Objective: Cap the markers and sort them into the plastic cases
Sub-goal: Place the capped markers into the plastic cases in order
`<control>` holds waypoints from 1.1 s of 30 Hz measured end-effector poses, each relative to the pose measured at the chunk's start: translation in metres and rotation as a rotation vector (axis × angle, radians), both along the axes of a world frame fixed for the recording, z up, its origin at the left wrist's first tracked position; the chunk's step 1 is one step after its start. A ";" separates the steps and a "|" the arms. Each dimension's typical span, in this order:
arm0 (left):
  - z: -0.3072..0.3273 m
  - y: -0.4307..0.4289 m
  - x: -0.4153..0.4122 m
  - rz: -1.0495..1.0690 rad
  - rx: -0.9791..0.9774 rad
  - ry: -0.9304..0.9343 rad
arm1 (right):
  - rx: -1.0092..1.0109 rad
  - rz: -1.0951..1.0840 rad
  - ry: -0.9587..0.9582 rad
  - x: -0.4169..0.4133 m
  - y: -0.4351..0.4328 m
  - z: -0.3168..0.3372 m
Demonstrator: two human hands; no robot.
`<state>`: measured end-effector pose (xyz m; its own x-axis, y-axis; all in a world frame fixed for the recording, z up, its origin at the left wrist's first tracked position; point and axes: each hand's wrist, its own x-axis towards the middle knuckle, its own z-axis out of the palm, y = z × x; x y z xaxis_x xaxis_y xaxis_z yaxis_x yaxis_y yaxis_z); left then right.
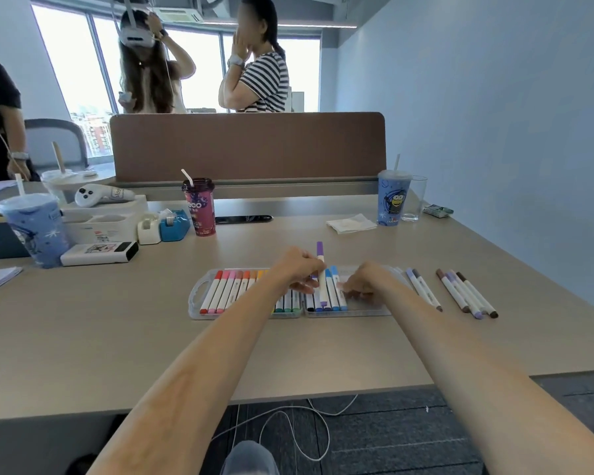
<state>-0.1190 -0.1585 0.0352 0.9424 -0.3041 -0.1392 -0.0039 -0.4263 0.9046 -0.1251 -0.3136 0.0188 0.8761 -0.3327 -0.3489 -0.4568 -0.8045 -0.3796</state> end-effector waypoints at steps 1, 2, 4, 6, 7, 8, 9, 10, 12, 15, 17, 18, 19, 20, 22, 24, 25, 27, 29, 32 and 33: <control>0.002 -0.002 -0.001 -0.002 0.022 -0.002 | 0.007 -0.004 -0.003 0.001 0.000 -0.001; 0.004 -0.003 -0.003 -0.001 0.042 -0.006 | 0.013 -0.006 -0.001 0.002 0.001 0.000; 0.005 -0.004 -0.003 0.008 0.060 -0.004 | 0.032 0.004 0.020 0.005 0.002 0.002; 0.003 -0.005 -0.001 0.013 0.063 0.000 | 0.093 0.010 0.051 0.006 0.000 0.004; 0.003 -0.005 0.000 0.017 0.061 0.002 | 0.107 0.013 0.064 0.007 -0.001 0.005; 0.002 -0.005 0.000 0.023 0.055 0.003 | 0.100 0.026 0.094 0.007 0.000 0.007; 0.002 -0.004 0.001 0.028 0.050 0.001 | 0.085 0.050 0.134 0.007 0.002 0.009; 0.001 -0.004 0.002 0.031 0.050 -0.002 | 0.071 0.075 0.170 0.007 0.003 0.011; 0.002 -0.003 0.002 0.036 0.058 -0.015 | 0.060 0.104 0.216 0.009 0.005 0.014; 0.004 0.001 0.000 0.030 0.072 -0.034 | 0.128 0.078 0.263 0.014 0.003 0.015; 0.004 0.003 -0.002 0.031 0.076 -0.046 | 0.161 0.063 0.256 0.014 0.002 0.018; 0.004 0.005 -0.003 0.030 0.078 -0.049 | 0.160 0.061 0.252 0.015 0.001 0.020; 0.004 0.007 -0.003 0.029 0.080 -0.055 | 0.148 0.062 0.247 0.015 0.002 0.024; 0.003 0.008 -0.001 0.029 0.078 -0.062 | 0.132 0.060 0.234 0.017 0.002 0.025; 0.003 0.013 0.001 0.022 0.070 -0.067 | 0.126 0.036 0.189 0.026 0.002 0.022; 0.003 0.016 0.004 0.016 0.064 -0.077 | 0.116 0.038 0.184 0.033 0.003 0.018; 0.003 0.017 0.006 0.013 0.062 -0.080 | 0.103 0.051 0.179 0.034 0.004 0.017; 0.003 0.018 0.010 0.018 0.050 -0.072 | 0.085 0.054 0.164 0.038 0.003 0.016; 0.001 0.017 0.014 0.023 0.057 -0.077 | 0.078 0.051 0.156 0.042 0.002 0.018; -0.001 0.017 0.015 0.023 0.061 -0.080 | 0.072 0.062 0.199 0.049 0.000 0.019; -0.002 0.017 0.015 0.024 0.060 -0.081 | 0.090 0.055 0.216 0.050 -0.002 0.018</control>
<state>-0.1042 -0.1417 0.0327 0.9581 -0.2751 -0.0795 -0.0655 -0.4808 0.8744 -0.0747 -0.3154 0.0368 0.7938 -0.2456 -0.5564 -0.4917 -0.7977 -0.3492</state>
